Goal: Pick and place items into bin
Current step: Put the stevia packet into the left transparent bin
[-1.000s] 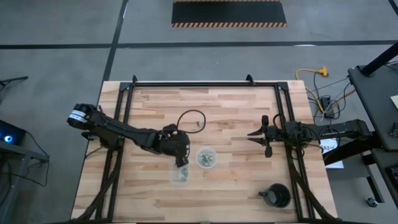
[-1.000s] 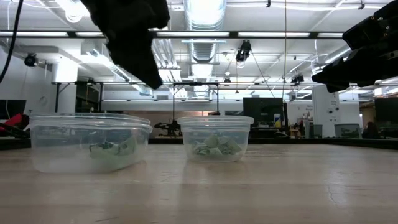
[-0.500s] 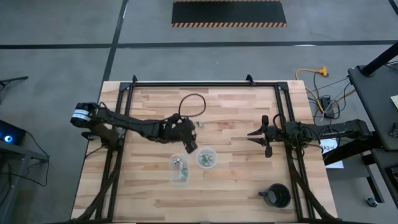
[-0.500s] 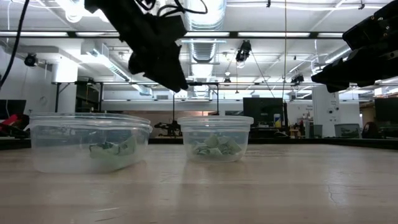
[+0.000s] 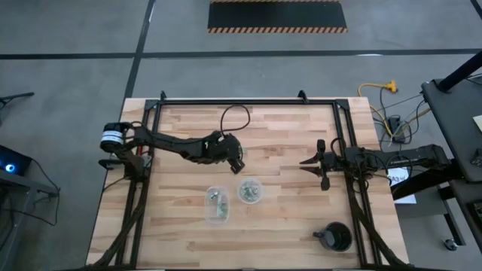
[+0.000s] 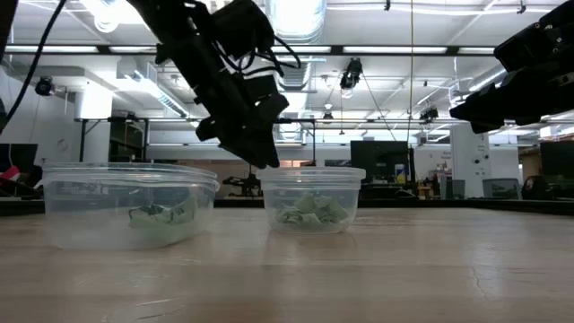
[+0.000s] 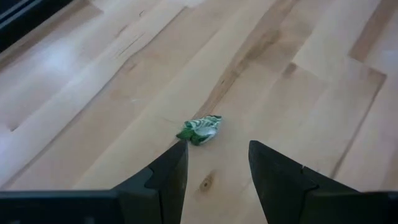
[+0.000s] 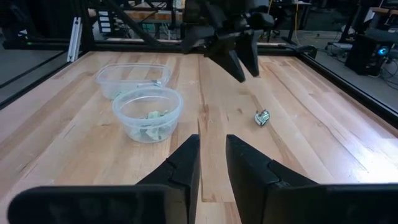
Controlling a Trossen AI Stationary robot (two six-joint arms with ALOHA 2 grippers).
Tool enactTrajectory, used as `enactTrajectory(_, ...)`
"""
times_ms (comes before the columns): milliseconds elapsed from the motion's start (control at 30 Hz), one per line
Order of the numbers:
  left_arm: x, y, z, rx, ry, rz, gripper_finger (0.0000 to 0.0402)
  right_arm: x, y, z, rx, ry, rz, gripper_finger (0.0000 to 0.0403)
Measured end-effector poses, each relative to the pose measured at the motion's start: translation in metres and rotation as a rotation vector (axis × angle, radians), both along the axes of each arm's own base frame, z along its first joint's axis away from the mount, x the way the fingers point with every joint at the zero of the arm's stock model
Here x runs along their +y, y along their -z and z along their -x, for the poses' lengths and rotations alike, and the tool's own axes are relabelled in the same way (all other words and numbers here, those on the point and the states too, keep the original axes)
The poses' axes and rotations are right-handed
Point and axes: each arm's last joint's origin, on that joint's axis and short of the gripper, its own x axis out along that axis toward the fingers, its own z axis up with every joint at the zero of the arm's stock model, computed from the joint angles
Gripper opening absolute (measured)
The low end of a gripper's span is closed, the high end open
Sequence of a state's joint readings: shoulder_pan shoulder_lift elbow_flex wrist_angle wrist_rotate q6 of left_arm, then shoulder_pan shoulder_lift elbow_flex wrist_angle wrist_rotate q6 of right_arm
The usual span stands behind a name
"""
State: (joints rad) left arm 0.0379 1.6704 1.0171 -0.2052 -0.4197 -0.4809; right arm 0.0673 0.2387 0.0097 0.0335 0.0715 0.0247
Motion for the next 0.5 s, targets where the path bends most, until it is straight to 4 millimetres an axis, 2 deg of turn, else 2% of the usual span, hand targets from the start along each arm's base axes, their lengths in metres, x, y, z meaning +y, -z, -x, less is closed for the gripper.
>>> enactTrajectory(500,0.024,0.004,-0.007,-0.059,-0.007,-0.001,0.0153,0.0,0.0,0.0,0.0,-0.001,0.001,0.0083)
